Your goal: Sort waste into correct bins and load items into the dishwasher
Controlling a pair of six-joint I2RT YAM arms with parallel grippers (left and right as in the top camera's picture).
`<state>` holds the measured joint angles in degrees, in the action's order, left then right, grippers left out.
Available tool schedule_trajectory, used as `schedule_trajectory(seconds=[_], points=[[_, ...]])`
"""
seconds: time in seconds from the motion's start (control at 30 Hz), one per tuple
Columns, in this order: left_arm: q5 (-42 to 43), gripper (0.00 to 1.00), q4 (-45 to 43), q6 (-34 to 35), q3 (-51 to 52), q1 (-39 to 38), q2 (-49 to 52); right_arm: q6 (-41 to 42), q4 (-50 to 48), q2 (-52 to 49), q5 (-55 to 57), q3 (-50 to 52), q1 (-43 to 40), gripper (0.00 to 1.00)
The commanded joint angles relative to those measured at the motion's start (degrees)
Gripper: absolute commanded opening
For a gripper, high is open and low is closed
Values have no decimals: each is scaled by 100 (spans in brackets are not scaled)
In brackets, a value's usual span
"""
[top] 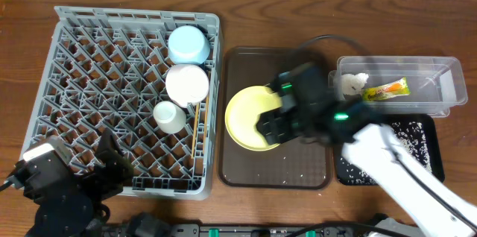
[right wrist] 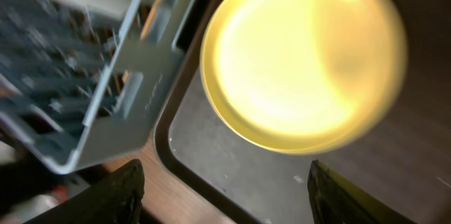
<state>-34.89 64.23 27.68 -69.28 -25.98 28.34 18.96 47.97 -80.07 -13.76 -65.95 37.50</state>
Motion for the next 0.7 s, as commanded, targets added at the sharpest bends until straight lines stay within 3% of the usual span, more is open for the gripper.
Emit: schedule_trajectory(seconds=[0.0, 0.13, 0.37, 0.57, 0.67], points=[[-92, 97, 13, 50, -66, 26, -4, -105, -310, -649, 852, -26, 667, 70], [-92, 97, 13, 50, -66, 26, -4, -155, -824, -1381, 1696, -26, 1147, 65], [-92, 97, 13, 50, -66, 26, -4, -1016, -1602, -2365, 1784, -26, 1508, 52], [-92, 98, 13, 50, -66, 26, -4, -1163, -2157, -2927, 1882, -26, 1508, 46], [-92, 98, 13, 50, -66, 26, -4, -1198, -2277, -3161, 1963, -26, 1506, 29]])
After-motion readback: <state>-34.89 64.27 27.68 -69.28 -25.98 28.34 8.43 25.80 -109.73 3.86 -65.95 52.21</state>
